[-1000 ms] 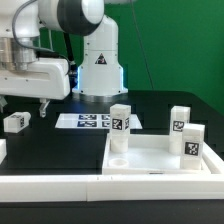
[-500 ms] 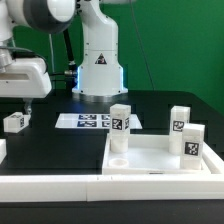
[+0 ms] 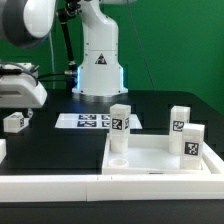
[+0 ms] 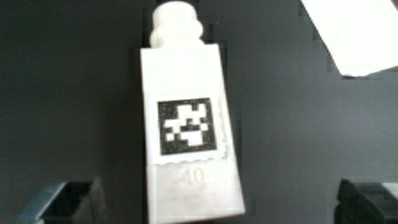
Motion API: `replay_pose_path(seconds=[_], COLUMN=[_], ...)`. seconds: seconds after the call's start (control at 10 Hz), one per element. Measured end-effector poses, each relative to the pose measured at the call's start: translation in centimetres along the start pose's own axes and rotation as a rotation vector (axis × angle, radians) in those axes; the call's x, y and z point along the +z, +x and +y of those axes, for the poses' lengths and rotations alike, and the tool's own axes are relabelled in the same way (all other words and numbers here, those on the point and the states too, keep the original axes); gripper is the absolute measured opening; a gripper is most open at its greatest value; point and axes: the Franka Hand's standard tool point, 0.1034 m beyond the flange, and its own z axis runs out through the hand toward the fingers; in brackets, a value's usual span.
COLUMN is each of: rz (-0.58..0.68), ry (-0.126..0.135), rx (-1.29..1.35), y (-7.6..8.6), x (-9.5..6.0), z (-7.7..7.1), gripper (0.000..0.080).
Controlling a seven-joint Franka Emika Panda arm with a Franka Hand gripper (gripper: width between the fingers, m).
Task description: Assemble square table
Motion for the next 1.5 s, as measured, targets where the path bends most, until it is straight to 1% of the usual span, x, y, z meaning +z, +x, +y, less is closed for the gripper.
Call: replay_pose_path(seconds=[0.1,0.2,0.4,0.6,0.8,1.0,1.2,1.5], rz=[-0.031,-0.019,-0.025,-0.079,-0.089,-0.088,-0.088,-0.088], ry=[-0.008,-0.013,-0.014,-0.001,-0.001,-0.001,-0.002,-0.002], rx=[0.0,-0.002,-0.002,0.024,0.029,0.03,0.03,0.03], y=[0.3,0.5,0.4,0.0,0.0,0.0,0.0,0.0], x=[-0.1,-0.2,0.0,1.7,2.3,2.2,2.2,2.2], z=[0.2,0.2,0.5,1.8,1.6,1.6,1.6,1.6], gripper=[0.0649,0.0649,0.0649,0.0649,0.0649,0.0637,0.0285,0.0285])
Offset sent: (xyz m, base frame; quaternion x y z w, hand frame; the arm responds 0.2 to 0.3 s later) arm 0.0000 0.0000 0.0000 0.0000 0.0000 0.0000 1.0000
